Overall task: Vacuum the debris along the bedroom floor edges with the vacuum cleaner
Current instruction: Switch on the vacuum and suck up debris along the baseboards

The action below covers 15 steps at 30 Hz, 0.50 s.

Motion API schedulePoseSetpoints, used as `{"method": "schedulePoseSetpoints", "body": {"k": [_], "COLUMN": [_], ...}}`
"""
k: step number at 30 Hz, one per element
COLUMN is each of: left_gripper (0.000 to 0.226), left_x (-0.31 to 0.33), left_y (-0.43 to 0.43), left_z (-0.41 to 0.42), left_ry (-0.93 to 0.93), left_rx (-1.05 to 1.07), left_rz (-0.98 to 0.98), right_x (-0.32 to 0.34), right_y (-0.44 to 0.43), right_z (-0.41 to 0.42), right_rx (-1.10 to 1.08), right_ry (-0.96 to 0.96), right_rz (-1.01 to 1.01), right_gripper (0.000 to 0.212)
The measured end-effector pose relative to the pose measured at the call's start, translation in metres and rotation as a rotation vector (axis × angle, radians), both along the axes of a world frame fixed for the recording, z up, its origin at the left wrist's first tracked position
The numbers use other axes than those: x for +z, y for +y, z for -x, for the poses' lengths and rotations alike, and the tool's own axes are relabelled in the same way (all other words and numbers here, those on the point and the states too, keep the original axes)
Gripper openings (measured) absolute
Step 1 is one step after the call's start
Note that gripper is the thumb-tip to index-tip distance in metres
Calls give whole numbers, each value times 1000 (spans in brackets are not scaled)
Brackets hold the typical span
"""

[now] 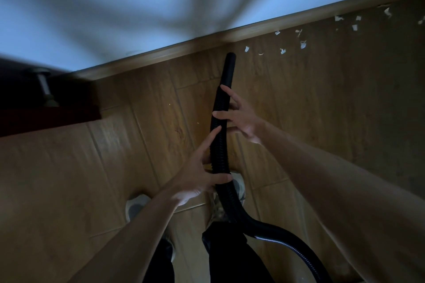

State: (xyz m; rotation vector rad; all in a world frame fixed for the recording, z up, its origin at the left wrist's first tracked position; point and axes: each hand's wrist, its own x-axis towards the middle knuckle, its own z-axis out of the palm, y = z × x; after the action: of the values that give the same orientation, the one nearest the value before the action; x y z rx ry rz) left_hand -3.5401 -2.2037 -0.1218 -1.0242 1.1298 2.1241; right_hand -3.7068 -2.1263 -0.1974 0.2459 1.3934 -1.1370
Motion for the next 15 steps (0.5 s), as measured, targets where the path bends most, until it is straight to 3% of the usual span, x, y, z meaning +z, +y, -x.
{"method": "schedulePoseSetpoints", "body": {"k": [15], "left_gripper": [106], "left_x": [-14], "left_y": [5], "left_z": [26], "left_ry": [77], "left_rx": [-97], "left_rz": [63], "right_x": [-1], "right_y": [21], "right_z": [23], "right_rx": [-25], "right_ry": [54], "right_rz": [-14], "right_gripper": [87]}}
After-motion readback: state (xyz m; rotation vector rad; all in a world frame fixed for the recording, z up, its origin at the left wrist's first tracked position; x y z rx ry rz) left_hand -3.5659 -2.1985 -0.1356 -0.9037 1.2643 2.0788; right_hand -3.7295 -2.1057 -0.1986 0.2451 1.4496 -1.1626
